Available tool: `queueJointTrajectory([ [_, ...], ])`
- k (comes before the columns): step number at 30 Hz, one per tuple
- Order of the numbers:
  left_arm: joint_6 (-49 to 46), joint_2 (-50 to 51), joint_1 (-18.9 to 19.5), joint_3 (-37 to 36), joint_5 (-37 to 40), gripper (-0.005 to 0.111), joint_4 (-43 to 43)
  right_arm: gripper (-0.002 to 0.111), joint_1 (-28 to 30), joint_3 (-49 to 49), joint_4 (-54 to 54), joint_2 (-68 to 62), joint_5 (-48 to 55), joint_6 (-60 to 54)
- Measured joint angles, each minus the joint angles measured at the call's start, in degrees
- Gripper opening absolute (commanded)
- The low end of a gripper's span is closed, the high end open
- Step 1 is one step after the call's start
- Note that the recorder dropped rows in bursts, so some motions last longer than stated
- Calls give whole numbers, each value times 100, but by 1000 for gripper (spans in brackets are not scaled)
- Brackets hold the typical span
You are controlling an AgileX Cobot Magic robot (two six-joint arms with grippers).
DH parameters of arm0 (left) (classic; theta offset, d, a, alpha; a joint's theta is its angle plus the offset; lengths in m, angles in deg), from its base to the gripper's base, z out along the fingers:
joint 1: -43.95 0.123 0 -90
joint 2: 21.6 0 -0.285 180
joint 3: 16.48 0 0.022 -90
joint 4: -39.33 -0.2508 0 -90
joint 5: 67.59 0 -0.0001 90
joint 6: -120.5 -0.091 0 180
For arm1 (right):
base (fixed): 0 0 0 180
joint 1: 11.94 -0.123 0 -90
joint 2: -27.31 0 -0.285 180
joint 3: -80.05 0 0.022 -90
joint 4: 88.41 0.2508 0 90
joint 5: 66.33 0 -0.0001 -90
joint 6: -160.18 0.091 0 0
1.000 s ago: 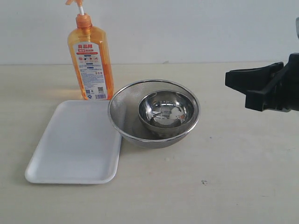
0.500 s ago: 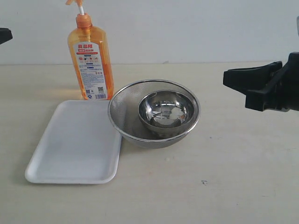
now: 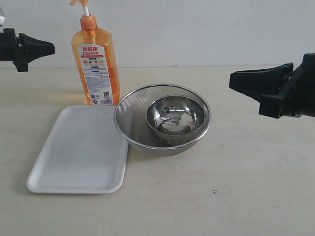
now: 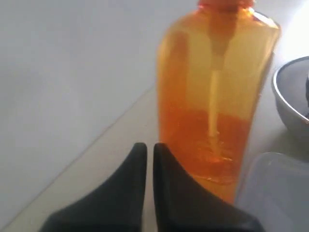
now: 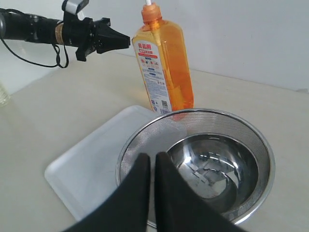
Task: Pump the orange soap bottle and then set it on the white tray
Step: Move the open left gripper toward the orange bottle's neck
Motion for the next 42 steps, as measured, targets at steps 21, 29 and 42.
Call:
queueJointTrajectory([
  [21, 561, 112, -71, -91, -19, 109, 101, 0, 0, 64, -12, 0, -229, -23],
  [29, 561, 112, -261, -91, -19, 109, 155, 0, 0, 64, -12, 0, -239, -23],
  [42, 562, 112, -548, -91, -19, 109, 630, 0, 0, 64, -12, 0, -239, -32],
])
